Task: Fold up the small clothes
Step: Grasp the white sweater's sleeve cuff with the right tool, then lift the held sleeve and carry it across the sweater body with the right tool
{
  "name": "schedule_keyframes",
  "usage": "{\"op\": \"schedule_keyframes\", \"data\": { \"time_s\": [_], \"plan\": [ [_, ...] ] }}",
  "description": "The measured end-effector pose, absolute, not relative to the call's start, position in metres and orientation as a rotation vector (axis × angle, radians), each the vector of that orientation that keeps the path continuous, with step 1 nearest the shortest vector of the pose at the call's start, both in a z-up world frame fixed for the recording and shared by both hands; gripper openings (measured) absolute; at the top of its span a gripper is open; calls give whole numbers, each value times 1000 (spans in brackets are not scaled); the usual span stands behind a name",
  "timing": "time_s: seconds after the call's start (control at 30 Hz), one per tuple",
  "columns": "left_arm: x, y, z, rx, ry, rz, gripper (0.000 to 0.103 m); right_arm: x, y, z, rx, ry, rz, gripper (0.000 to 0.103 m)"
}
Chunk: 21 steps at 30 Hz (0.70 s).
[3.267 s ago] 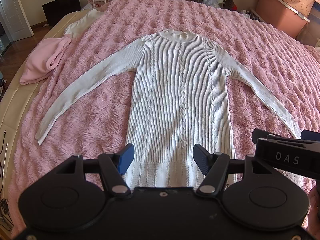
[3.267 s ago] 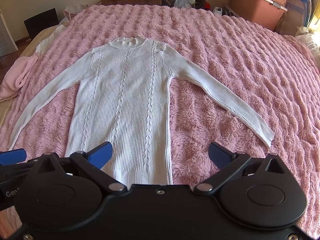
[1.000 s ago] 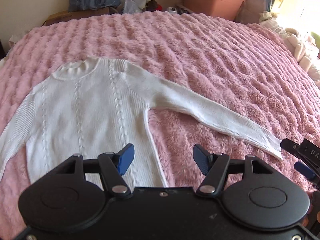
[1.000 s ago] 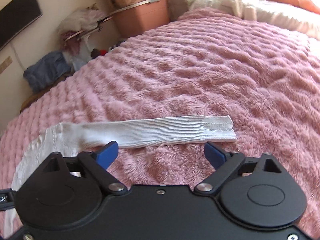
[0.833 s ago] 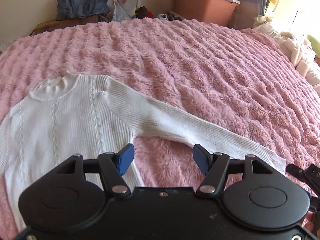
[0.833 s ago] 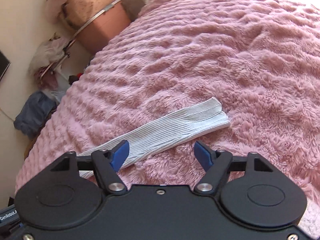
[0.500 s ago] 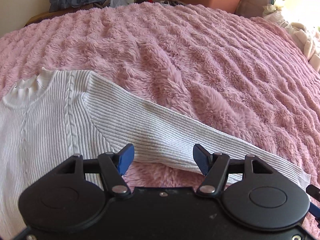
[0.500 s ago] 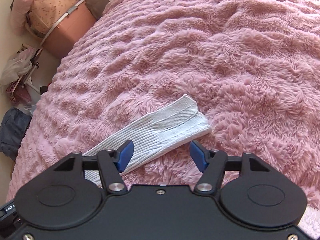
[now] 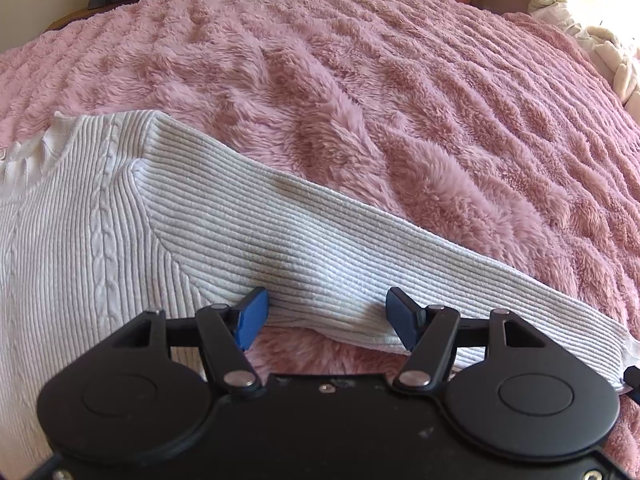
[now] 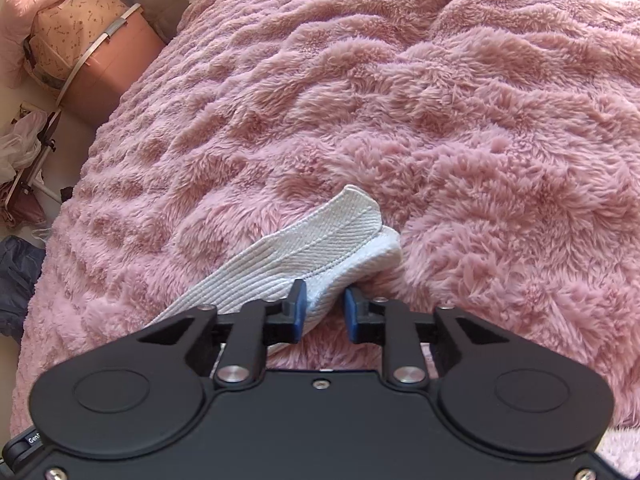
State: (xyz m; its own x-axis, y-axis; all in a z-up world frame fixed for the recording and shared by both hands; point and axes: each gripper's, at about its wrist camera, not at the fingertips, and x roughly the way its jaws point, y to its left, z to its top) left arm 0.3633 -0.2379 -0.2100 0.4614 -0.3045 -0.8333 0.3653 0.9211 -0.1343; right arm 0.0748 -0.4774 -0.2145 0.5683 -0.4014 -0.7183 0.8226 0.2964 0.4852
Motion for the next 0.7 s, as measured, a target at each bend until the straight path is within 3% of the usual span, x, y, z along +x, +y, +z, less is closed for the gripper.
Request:
{"op": "schedule_keyframes", "data": {
  "time_s": [0.07, 0.4, 0.7],
  "plan": [
    [364, -237, -212, 58, 1009, -413, 68, 76, -477, -210, 934, 505, -844, 10],
    [366, -223, -212, -22, 1012, -433, 68, 84, -463, -172, 842, 404, -751, 9],
    [325, -123, -168, -93, 958, -310, 69, 141, -415, -113, 782, 293, -555, 9]
  ]
}}
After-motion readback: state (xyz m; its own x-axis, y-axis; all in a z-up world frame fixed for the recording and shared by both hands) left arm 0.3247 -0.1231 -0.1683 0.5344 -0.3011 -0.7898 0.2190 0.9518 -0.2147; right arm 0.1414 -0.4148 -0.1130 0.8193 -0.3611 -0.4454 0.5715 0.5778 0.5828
